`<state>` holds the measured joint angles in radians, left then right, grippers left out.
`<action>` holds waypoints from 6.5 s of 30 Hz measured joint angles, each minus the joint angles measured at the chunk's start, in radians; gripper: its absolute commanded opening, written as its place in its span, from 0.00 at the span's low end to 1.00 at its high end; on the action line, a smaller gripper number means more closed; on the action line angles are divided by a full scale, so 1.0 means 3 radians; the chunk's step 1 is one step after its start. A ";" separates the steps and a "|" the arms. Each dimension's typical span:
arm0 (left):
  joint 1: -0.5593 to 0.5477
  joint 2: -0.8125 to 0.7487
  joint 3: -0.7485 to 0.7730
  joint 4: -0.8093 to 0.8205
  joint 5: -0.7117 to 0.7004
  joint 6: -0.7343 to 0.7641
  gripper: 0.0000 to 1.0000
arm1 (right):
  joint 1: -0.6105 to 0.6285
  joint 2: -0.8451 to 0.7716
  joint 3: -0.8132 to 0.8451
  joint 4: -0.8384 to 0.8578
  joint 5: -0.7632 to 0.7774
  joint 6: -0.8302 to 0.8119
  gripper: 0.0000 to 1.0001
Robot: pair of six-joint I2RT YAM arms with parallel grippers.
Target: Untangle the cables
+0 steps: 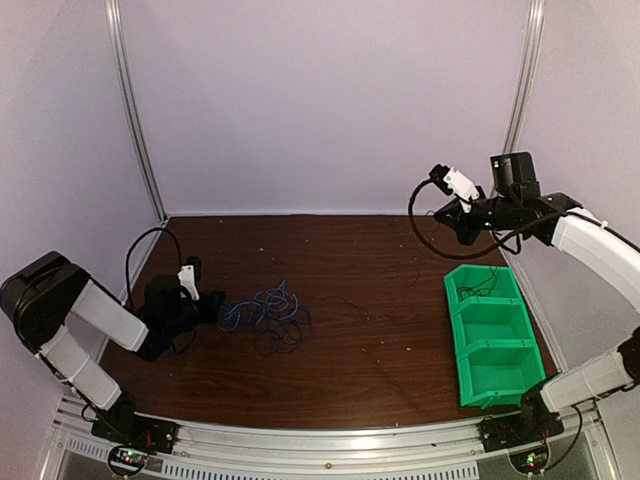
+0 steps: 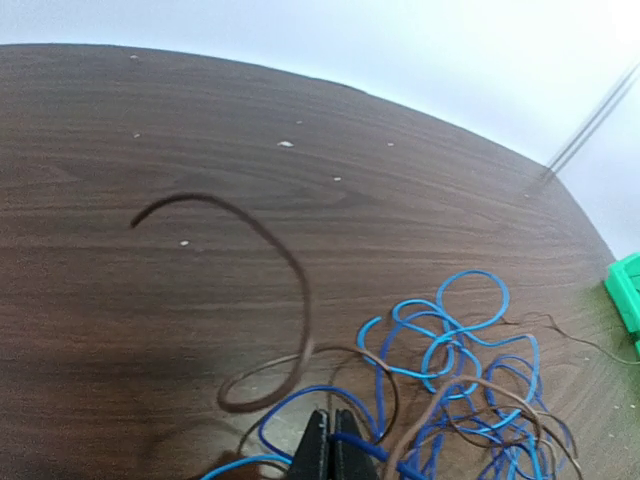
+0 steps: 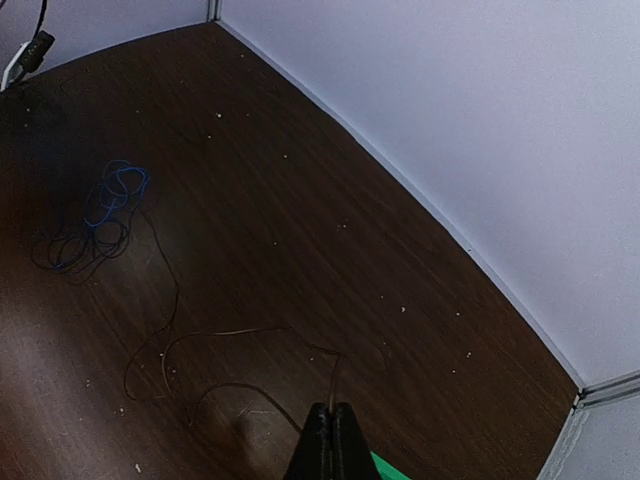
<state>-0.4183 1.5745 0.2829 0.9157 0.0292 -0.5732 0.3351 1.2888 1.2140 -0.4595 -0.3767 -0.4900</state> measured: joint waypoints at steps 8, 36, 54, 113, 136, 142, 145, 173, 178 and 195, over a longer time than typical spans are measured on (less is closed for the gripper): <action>-0.0056 -0.0498 0.0027 -0.0277 0.0309 0.0231 0.48 | 0.0003 -0.0214 0.0273 -0.0229 -0.0573 0.0055 0.00; -0.1649 0.1034 0.2403 -0.0707 0.0123 0.2150 0.49 | 0.0156 0.0132 0.2309 -0.0300 -0.1151 0.0573 0.00; -0.1499 0.0603 0.2795 -0.1629 -0.0284 0.2085 0.00 | 0.0070 -0.0240 0.1200 0.0057 -0.0384 0.0549 0.08; -0.1208 0.0289 0.5580 -0.4105 -0.0356 0.0605 0.00 | 0.1699 0.2102 0.1568 0.1247 -0.0463 0.1111 0.00; -0.1214 -0.0052 0.6619 -0.4128 -0.1101 0.1284 0.00 | 0.1434 0.2463 0.0193 0.1919 -0.0237 0.0899 0.03; -0.1214 -0.0027 0.6629 -0.4084 -0.1136 0.1353 0.00 | 0.1359 0.2467 0.0178 0.1910 -0.0252 0.0829 0.07; -0.1214 0.0006 0.6608 -0.4103 -0.1137 0.1375 0.00 | 0.1349 0.2388 0.0106 0.1874 -0.0340 0.0749 0.12; -0.1214 -0.0177 0.4351 -0.3656 -0.0108 0.1141 0.00 | 0.1083 0.0506 0.0523 0.0355 -0.0778 0.0355 0.73; -0.1214 -0.0100 0.4246 -0.3424 0.0392 0.1052 0.00 | 0.1085 0.0642 0.0724 0.0402 -0.0870 0.0519 0.87; -0.1268 0.0078 0.4205 -0.2978 0.1251 0.0904 0.00 | 0.1197 0.1078 0.1069 0.0614 -0.1068 0.0950 0.20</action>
<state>-0.7986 1.5978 1.5444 0.0223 0.4046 -0.3019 0.6941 1.6123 1.5349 -0.2752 -0.6971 -0.2050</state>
